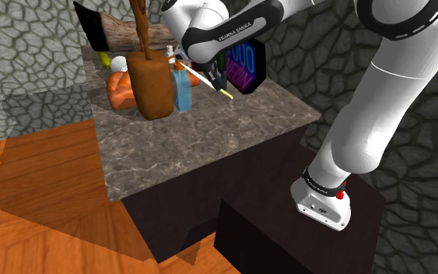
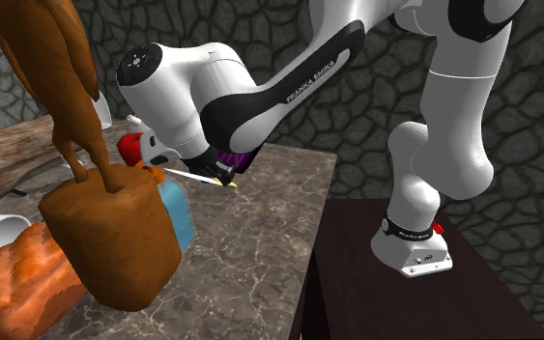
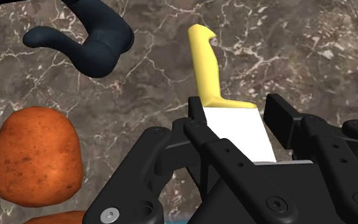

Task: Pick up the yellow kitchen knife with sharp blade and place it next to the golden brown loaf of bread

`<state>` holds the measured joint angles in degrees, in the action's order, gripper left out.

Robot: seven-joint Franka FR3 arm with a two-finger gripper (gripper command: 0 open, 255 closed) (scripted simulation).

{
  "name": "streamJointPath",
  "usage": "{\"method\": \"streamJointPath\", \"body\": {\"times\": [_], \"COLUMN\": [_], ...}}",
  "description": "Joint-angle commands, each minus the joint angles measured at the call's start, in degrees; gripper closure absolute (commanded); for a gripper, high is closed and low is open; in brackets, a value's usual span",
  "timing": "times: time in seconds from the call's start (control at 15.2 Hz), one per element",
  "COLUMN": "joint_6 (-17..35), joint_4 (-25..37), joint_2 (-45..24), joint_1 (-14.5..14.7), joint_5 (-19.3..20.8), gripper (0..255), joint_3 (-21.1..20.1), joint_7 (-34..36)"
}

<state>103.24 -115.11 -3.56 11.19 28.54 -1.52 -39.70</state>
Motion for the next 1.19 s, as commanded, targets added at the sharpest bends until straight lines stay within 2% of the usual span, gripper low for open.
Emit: {"method": "streamJointPath", "body": {"times": [0.0,0.86,1.12], "joint_6": [1.2,9.2,9.6], "joint_4": [-1.0,-5.0,-5.2], "joint_2": [-0.9,-5.7,-6.1], "joint_1": [-0.1,-0.3,-0.2], "joint_5": [0.2,1.9,2.0], "gripper": [255,255,255], "joint_3": [0.1,0.5,0.6], "joint_7": [0.6,4.7,5.0]}}
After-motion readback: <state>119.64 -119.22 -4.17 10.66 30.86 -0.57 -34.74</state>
